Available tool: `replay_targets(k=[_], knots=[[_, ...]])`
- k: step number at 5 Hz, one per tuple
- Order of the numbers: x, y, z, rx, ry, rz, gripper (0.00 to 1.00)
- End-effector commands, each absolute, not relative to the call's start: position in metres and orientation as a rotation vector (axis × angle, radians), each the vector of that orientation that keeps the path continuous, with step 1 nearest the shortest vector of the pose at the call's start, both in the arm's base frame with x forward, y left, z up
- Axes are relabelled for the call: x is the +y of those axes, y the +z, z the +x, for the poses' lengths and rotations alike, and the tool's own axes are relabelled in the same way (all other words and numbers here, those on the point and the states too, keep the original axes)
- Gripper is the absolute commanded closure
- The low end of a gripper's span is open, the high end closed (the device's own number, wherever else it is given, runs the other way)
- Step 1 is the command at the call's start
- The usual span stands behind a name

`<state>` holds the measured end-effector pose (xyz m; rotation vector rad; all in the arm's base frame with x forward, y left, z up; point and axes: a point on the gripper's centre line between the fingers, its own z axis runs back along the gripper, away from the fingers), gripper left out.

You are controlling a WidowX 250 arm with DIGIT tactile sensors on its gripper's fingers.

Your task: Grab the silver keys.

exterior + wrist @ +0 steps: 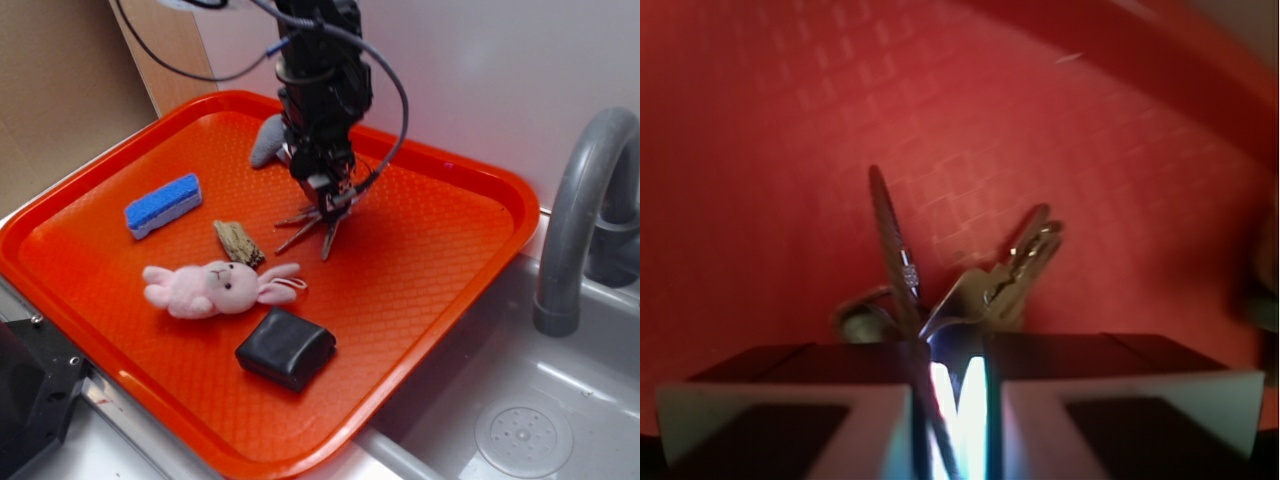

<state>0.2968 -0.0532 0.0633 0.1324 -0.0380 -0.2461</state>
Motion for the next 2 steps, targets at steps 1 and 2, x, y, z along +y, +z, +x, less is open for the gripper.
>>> replay_targets(k=[1, 2], knots=[[-0.064, 0.14, 0.293, -0.226, -0.043, 0.141, 1.0], [-0.053, 0.177, 0.28, -0.172, 0.058, 0.167, 1.0]])
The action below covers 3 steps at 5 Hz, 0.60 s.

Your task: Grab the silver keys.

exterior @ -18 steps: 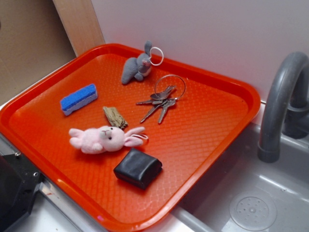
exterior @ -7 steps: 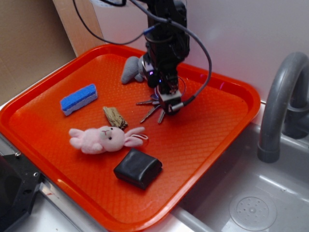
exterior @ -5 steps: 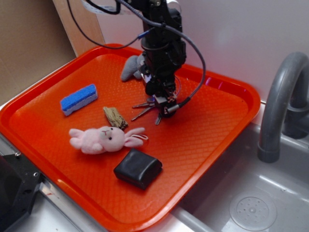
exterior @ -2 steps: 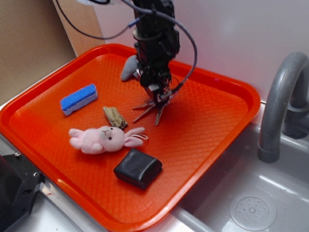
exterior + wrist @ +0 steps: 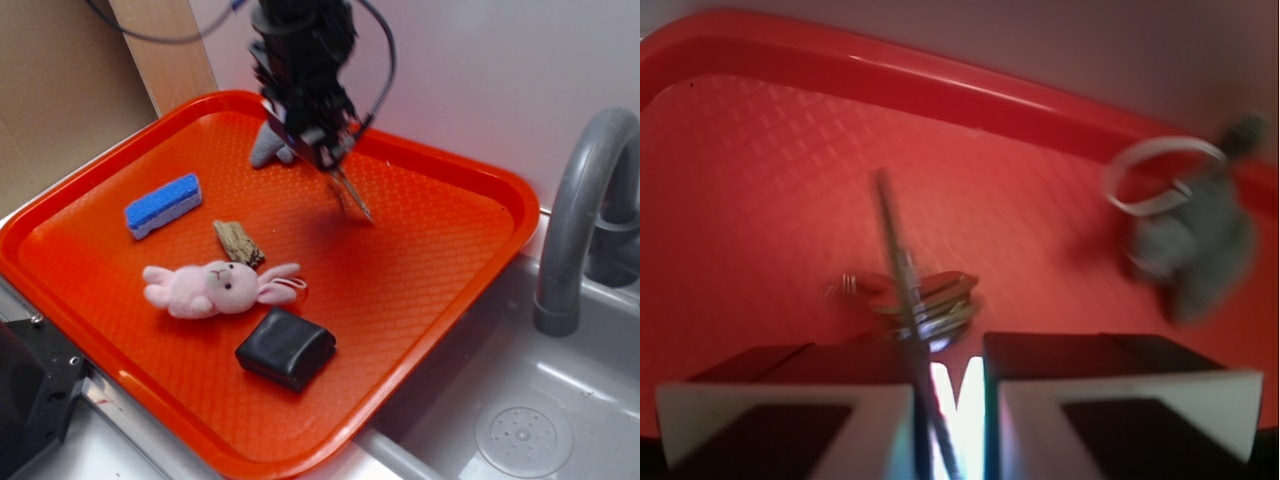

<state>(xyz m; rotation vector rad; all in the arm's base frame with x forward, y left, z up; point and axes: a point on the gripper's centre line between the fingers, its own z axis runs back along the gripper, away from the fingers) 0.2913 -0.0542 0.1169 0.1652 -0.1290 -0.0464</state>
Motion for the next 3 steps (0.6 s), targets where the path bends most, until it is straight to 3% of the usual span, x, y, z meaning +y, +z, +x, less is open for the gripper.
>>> replay_targets(k=[1, 2, 3], knots=[[-0.033, 0.227, 0.249, -0.16, 0.151, 0.218, 1.0], [-0.022, 0.275, 0.229, -0.196, 0.149, 0.2, 1.0], [-0.014, 0.296, 0.217, -0.237, 0.161, 0.167, 1.0]])
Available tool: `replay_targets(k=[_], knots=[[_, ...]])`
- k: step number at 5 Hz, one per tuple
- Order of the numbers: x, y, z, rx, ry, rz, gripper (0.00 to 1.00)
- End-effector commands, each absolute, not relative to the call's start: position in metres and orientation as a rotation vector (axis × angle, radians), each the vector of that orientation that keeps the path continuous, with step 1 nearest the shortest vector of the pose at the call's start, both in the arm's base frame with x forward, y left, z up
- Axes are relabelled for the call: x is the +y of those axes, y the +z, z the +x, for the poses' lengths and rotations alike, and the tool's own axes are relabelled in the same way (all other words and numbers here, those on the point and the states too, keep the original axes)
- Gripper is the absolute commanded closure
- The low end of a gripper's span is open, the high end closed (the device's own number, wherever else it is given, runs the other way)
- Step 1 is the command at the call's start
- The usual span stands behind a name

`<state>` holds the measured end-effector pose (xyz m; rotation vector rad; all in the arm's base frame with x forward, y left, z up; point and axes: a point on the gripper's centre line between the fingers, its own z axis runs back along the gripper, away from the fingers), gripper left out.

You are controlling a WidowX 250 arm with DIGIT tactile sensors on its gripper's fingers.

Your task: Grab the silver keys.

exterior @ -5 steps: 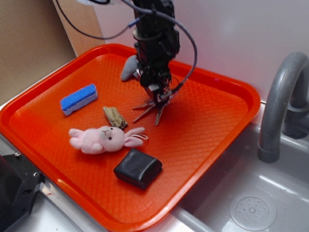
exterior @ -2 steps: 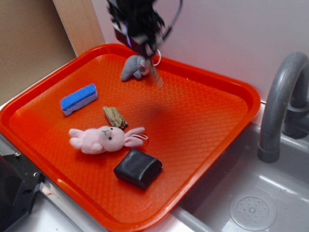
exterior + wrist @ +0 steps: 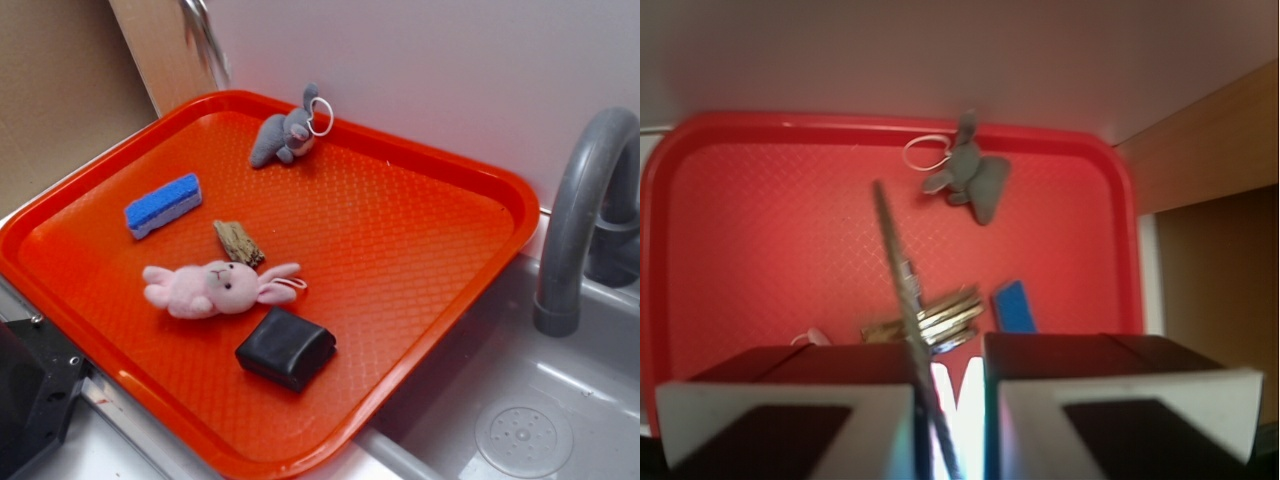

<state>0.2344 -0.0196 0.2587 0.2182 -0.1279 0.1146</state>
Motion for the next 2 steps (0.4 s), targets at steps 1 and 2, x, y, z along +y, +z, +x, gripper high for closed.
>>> replay_targets(k=[1, 2], knots=[[-0.0175, 0.2942, 0.2222, -0.24, 0.172, 0.21, 1.0], [-0.0159, 0.2879, 0.2254, -0.216, 0.158, 0.192, 1.0]])
